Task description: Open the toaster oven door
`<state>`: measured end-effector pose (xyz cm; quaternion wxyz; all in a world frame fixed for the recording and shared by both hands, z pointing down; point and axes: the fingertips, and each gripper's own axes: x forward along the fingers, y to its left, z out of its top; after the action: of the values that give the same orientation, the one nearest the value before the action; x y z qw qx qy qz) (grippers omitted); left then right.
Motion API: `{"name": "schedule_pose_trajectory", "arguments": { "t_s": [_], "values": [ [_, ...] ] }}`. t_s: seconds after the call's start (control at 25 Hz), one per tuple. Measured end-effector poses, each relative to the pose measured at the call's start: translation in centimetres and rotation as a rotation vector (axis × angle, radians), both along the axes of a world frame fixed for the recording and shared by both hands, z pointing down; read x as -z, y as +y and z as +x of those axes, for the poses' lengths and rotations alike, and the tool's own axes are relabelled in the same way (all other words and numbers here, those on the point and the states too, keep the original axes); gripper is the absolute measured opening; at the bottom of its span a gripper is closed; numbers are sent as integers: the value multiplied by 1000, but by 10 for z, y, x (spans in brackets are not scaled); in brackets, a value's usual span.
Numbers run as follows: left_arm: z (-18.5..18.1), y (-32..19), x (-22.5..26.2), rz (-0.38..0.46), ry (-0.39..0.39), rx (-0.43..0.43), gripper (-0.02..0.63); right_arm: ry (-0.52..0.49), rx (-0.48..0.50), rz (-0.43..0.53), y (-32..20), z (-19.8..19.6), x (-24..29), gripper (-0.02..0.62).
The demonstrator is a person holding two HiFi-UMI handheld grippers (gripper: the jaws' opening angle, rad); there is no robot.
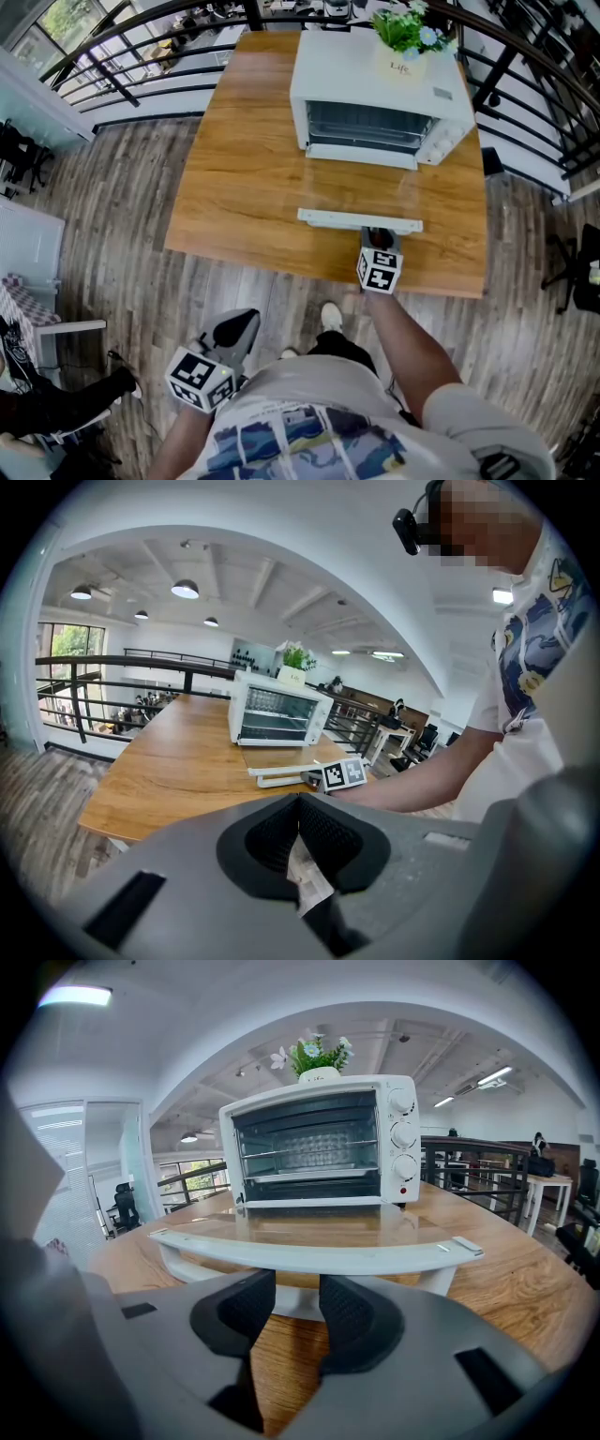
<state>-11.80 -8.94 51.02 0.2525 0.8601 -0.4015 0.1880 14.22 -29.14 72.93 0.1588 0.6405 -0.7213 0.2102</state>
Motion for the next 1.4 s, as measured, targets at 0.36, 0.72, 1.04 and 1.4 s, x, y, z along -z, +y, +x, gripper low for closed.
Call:
{"name": "schedule_pose_trajectory", "arguments": {
  "t_s": [0.36, 0.72, 1.04, 1.4],
  "values": [
    [2, -4, 0, -2, 1, -6, 3, -1, 0, 1, -1, 0, 0, 143],
    [4, -7, -2, -4, 5, -8, 3, 1, 3, -4, -1, -1, 0, 143],
    [8, -9, -1, 0, 0, -15, 3, 5, 1, 4, 0, 0, -2, 143],
    [12, -13, -1, -3, -8, -21, 3, 7, -2, -7, 0, 2, -3, 143]
  ]
}}
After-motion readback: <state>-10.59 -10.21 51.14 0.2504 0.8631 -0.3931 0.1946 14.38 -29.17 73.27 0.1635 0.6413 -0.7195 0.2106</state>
